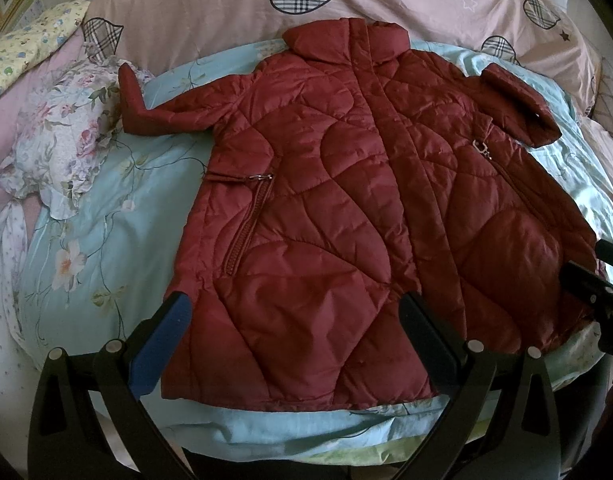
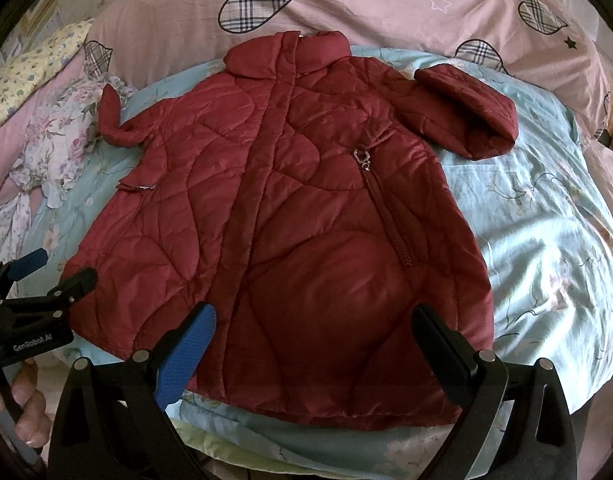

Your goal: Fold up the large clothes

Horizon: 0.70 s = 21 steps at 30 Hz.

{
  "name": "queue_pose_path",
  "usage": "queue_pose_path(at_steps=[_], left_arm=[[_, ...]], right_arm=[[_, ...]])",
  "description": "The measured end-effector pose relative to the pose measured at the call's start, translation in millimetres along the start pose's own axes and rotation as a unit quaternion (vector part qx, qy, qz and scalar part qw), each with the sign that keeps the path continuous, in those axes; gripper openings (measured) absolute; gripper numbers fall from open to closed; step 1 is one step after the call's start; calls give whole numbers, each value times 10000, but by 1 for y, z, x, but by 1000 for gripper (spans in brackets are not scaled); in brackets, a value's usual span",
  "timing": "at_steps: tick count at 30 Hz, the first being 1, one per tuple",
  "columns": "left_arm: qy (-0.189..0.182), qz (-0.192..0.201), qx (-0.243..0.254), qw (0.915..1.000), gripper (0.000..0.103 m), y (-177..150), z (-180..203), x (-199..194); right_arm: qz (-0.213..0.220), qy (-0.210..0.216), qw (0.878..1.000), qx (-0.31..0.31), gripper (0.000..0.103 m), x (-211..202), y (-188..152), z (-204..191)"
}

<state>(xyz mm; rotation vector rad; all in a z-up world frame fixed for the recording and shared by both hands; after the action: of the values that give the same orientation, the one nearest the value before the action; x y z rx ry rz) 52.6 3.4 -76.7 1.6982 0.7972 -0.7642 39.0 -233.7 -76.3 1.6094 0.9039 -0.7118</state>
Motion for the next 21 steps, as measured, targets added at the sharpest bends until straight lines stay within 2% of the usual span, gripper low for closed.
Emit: queue_pose_path(at_steps=[13,21], left_arm=[[-4,-18,0,10000,103,0,-1,-2],[-11,-6,-1,10000,103,0,1,0]], right_arm=[[28,14,10000,10,99,1,0,0],[114,168,9998,84,99,2,3,-2]])
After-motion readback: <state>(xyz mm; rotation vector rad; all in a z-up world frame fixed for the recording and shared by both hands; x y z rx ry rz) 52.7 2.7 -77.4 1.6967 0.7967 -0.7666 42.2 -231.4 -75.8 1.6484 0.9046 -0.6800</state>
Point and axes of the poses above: each gripper's, at about its wrist camera, not at the fingertips, and x roughly the way its jaws point, z to its right, y to its top, the point moved 9 cm from there along x, roughly the way its jaws point, and after that the axes turned 8 degrees about y, right-handed, at the moved point
